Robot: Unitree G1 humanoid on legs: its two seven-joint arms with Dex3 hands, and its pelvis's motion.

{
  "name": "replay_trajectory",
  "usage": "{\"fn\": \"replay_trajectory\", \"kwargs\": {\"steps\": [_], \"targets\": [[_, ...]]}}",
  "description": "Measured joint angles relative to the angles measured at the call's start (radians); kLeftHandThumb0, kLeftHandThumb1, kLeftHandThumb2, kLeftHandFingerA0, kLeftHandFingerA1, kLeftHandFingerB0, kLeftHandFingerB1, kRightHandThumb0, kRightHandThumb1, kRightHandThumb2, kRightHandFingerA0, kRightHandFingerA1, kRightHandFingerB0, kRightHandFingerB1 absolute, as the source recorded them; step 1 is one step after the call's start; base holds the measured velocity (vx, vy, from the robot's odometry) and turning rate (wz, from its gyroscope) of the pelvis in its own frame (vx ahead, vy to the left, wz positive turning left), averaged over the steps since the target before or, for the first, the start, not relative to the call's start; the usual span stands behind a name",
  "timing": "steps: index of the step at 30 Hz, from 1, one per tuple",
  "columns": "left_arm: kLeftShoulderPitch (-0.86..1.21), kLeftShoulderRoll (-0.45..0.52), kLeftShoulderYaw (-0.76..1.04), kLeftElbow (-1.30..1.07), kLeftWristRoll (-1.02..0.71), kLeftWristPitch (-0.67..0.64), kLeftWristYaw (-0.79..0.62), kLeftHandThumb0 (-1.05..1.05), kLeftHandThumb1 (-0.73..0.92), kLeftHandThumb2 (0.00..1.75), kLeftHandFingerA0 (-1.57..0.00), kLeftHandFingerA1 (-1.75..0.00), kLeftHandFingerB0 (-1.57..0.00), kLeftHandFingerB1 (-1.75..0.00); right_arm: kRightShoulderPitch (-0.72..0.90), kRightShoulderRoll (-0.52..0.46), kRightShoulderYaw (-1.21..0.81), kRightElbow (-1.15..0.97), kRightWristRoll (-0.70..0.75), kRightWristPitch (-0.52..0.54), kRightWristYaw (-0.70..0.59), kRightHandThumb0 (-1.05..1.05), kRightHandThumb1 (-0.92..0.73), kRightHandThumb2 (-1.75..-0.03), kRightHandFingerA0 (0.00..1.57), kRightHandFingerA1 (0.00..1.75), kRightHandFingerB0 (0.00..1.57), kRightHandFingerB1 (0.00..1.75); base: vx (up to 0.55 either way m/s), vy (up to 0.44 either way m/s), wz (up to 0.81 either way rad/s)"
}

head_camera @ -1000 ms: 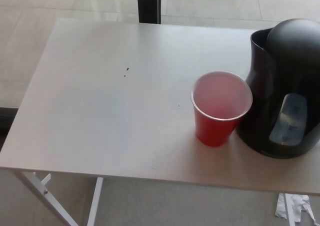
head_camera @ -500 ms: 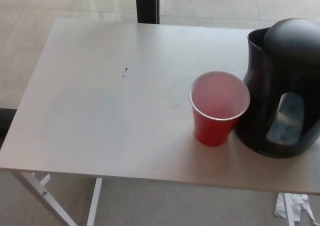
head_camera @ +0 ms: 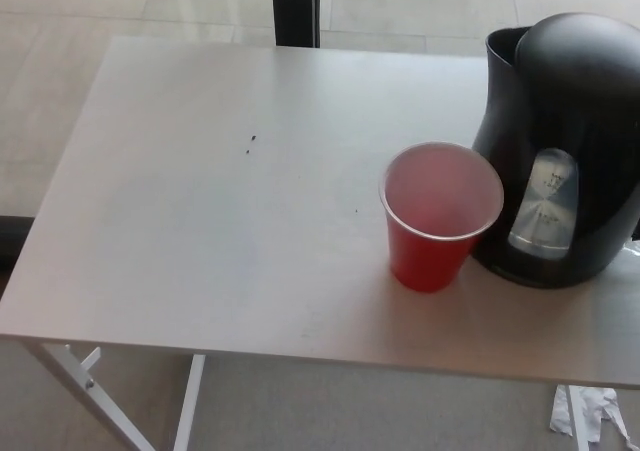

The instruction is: The robot uses its right hand to lift up a kettle kept on the middle of the desk by its handle and tilt it into a glass kept next to it to pour out water

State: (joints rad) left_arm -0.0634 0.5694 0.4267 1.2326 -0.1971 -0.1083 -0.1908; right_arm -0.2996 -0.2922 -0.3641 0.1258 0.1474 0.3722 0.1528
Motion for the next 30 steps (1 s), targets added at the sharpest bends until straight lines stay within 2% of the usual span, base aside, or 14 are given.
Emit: {"fn": "replay_trajectory", "kwargs": {"steps": [1, 2, 5, 6, 7, 9, 10, 23, 24, 25, 26, 27, 28, 30], "targets": [[0.0, 0.0, 0.0, 0.0, 0.0, -0.001, 0.0, -0.75, 0.78, 0.63, -0.74, -0.6, -0.59, -0.55, 0.002, -0.001, 0.004, 0.001, -0.002, -0.008, 0.0, -0.08, -0.6, -1.15, 1.31, 1.42, 0.85, 0.85, 0.0, 0.0, 0.0], [-0.001, 0.0, 0.0, 0.0, 0.0, -0.003, 0.0, -0.75, 0.78, 0.63, -0.74, -0.6, -0.59, -0.56, 0.006, -0.002, 0.01, 0.004, -0.007, -0.024, 0.0, -0.01, -0.47, -1.32, 1.05, 1.58, 1.0, 1.28, 0.0, 0.0, 0.0], [-0.002, 0.0, 0.0, 0.0, 0.0, -0.007, 0.0, -0.71, 0.79, 0.63, -0.75, -0.62, -0.61, -0.57, 0.02, -0.031, 0.042, 0.007, -0.025, -0.057, 0.004, 0.03, -0.44, -1.42, 1.04, 1.6, 0.98, 1.41, 0.0, 0.0, 0.0], [-0.003, 0.0, 0.0, 0.0, -0.001, -0.007, 0.0, -0.69, 0.8, 0.64, -0.77, -0.62, -0.61, -0.57, 0.022, -0.034, 0.048, 0.009, -0.028, -0.066, 0.005, -0.02, -0.46, -1.35, 1.01, 1.6, 0.91, 1.48, 0.0, 0.0, 0.0], [-0.003, 0.0, -0.001, 0.0, 0.0, -0.007, 0.0, -0.7, 0.82, 0.64, -0.76, -0.61, -0.59, -0.56, 0.025, -0.04, 0.056, 0.011, -0.033, -0.079, 0.005, -0.05, -0.47, -1.27, 1.2, 1.46, 0.99, 1.28, 0.0, 0.0, 0.0], [-0.004, 0.0, -0.004, 0.0, 0.0, -0.007, 0.0, -0.7, 0.82, 0.64, -0.76, -0.61, -0.59, -0.56, 0.031, -0.057, 0.074, 0.012, -0.048, -0.097, 0.003, -0.05, -0.47, -1.27, 1.2, 1.46, 0.99, 1.28, 0.0, 0.0, 0.0], [-0.004, 0.0, -0.006, 0.0, 0.0, -0.007, 0.0, -0.71, 0.82, 0.64, -0.75, -0.6, -0.6, -0.55, 0.035, -0.069, 0.086, 0.012, -0.058, -0.108, 0.001, -0.06, -0.46, -1.32, 0.88, 1.71, 0.79, 1.58, 0.0, 0.0, 0.0], [-0.005, 0.0, -0.014, 0.0, 0.0, -0.007, 0.0, -0.71, 0.83, 0.65, -0.78, -0.61, -0.63, -0.56, 0.081, -0.162, 0.175, 0.0, -0.151, -0.222, -0.036, -0.13, -0.4, -1.36, 0.9, 1.75, 0.79, 1.58, 0.0, 0.0, 0.0], [-0.005, 0.0, -0.014, 0.0, 0.0, -0.007, 0.0, -0.71, 0.83, 0.65, -0.78, -0.61, -0.64, -0.57, 0.081, -0.162, 0.175, 0.001, -0.153, -0.229, -0.041, -0.15, -0.5, -1.15, 1.18, 1.37, 1.0, 1.22, 0.0, 0.0, 0.0], [-0.005, 0.0, -0.014, 0.0, 0.0, -0.007, 0.0, -0.71, 0.83, 0.65, -0.78, -0.61, -0.64, -0.57, 0.081, -0.162, 0.174, 0.006, -0.155, -0.238, -0.045, -0.15, -0.5, -1.15, 1.18, 1.37, 1.0, 1.22, 0.0, 0.0, 0.0], [-0.005, 0.0, -0.014, 0.0, 0.0, -0.007, 0.0, -0.71, 0.84, 0.65, -0.77, -0.59, -0.64, -0.56, 0.081, -0.162, 0.174, 0.011, -0.157, -0.245, -0.05, -0.13, -0.54, -1.12, 0.9, 1.65, 0.86, 1.39, 0.0, 0.0, 0.0], [-0.005, 0.0, -0.015, 0.0, 0.0, -0.007, 0.0, -0.72, 0.83, 0.65, -0.77, -0.59, -0.65, -0.56, 0.08, -0.162, 0.173, 0.016, -0.158, -0.254, -0.054, -0.12, -0.57, -1.08, 0.92, 1.68, 0.81, 1.38, 0.0, 0.0, 0.0], [-0.005, 0.0, -0.015, 0.0, 0.0, -0.007, 0.0, -0.71, 0.82, 0.64, -0.78, -0.6, -0.66, -0.56, 0.08, -0.162, 0.173, 0.021, -0.16, -0.262, -0.058, -0.15, -0.64, -0.91, 0.85, 1.74, 0.77, 1.55, 0.0, 0.0, 0.0], [-0.005, 0.0, -0.015, 0.0, 0.0, -0.007, 0.0, -0.72, 0.81, 0.64, -0.79, -0.61, -0.69, -0.57, 0.077, -0.162, 0.172, 0.03, -0.168, -0.28, -0.067, -0.15, -0.63, -0.89, 0.83, 1.73, 0.76, 1.59, 0.0, 0.0, 0.0]]}}
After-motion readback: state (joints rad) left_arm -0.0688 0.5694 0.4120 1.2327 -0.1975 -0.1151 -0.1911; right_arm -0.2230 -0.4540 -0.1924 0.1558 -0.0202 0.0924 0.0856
